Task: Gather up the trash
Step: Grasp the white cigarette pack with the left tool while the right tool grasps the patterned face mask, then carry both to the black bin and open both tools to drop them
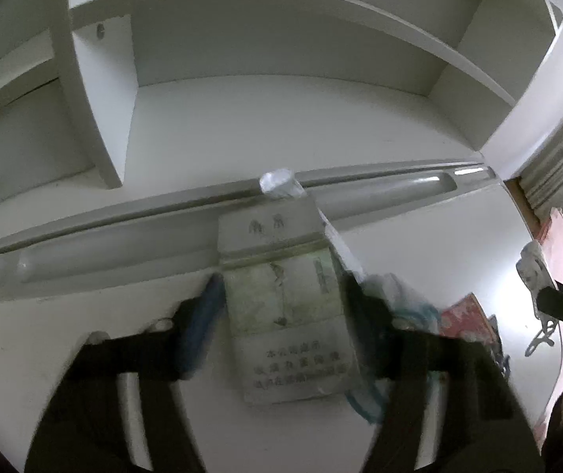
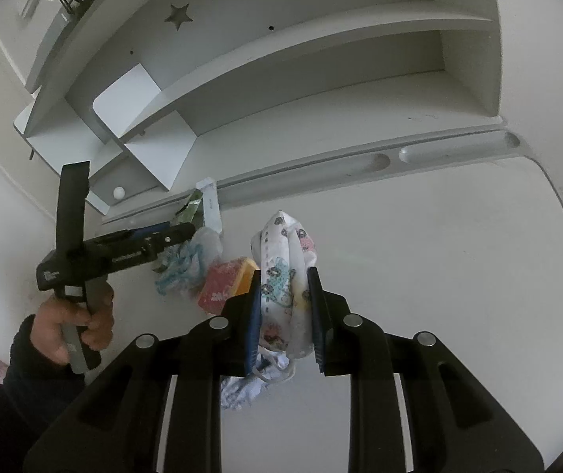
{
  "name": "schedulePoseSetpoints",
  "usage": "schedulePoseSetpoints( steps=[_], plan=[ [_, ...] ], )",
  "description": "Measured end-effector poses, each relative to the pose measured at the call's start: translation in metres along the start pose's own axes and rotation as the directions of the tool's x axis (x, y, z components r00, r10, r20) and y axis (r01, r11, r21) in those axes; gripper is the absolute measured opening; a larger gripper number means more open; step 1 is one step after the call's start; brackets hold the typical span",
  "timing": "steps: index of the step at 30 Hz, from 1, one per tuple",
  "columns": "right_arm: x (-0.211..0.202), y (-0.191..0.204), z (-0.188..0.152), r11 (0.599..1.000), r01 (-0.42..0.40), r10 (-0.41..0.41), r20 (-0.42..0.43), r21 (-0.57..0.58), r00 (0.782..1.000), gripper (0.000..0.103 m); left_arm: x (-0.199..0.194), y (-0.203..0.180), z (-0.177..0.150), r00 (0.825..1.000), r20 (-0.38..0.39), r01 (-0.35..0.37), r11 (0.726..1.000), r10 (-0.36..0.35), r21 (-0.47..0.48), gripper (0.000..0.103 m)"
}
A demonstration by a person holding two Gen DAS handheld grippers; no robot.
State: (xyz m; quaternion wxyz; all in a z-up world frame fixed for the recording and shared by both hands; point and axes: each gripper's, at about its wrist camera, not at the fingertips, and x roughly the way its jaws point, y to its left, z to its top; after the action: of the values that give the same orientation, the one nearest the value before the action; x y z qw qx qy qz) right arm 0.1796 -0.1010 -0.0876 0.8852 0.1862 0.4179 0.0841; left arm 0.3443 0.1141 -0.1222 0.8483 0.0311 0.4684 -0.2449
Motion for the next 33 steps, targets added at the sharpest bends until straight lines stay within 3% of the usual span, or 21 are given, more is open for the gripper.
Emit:
schedulePoseSetpoints(
  steps=[4, 8, 12, 15, 17, 21, 25, 27, 30, 33],
  plan=[
    [-0.02, -0.012, -0.012, 0.999, 0.023, -0.024, 0.026, 0.024, 0.999, 0.021, -0.024, -0.012, -0.002, 0.996, 0.062, -0.059, 0.998, 0.057, 0.024, 0.058],
    [-0.054, -0.033, -0.032, 0.996, 0.061, -0.066, 0.061, 0.07, 0.996, 0.021, -0.055, -0.044, -0.009, 0.992, 0.115, -0.056, 0.995, 0.046, 0.086, 0.058],
    [-0.094, -0.066, -0.063, 0.981, 0.13, -0.144, 0.099, 0.141, 0.985, 0.021, -0.07, -0.114, -0.027, 0.991, 0.125, 0.028, 0.98, -0.054, 0.198, 0.058],
    [-0.129, -0.095, -0.094, 0.96, 0.192, -0.22, 0.125, 0.205, 0.967, 0.021, -0.073, -0.181, -0.049, 0.983, 0.098, 0.121, 0.946, -0.156, 0.299, 0.058],
    [-0.16, -0.121, -0.123, 0.931, 0.247, -0.292, 0.142, 0.269, 0.946, 0.021, -0.069, -0.23, -0.064, 0.972, 0.052, 0.194, 0.909, -0.229, 0.368, 0.058],
    [-0.225, -0.176, -0.194, 0.842, 0.339, -0.433, 0.152, 0.42, 0.888, 0.021, -0.063, -0.332, -0.107, 0.932, -0.041, 0.332, 0.801, -0.361, 0.497, 0.058],
    [-0.276, -0.226, -0.27, 0.713, 0.421, -0.561, 0.097, 0.56, 0.822, 0.021, -0.057, -0.429, -0.158, 0.883, -0.155, 0.437, 0.655, -0.443, 0.617, 0.058],
    [-0.292, -0.245, -0.301, 0.653, 0.447, -0.603, 0.063, 0.612, 0.796, 0.021, -0.053, -0.468, -0.183, 0.871, -0.202, 0.458, 0.591, -0.448, 0.664, 0.059],
    [-0.31, -0.278, -0.358, 0.543, 0.472, -0.644, -0.016, 0.694, 0.765, 0.021, -0.04, -0.522, -0.225, 0.833, -0.301, 0.523, 0.484, -0.464, 0.701, 0.059],
    [-0.313, -0.3, -0.396, 0.479, 0.48, -0.646, -0.076, 0.735, 0.76, 0.021, -0.02, -0.556, -0.261, 0.821, -0.371, 0.55, 0.428, -0.434, 0.717, 0.059]
  ],
)
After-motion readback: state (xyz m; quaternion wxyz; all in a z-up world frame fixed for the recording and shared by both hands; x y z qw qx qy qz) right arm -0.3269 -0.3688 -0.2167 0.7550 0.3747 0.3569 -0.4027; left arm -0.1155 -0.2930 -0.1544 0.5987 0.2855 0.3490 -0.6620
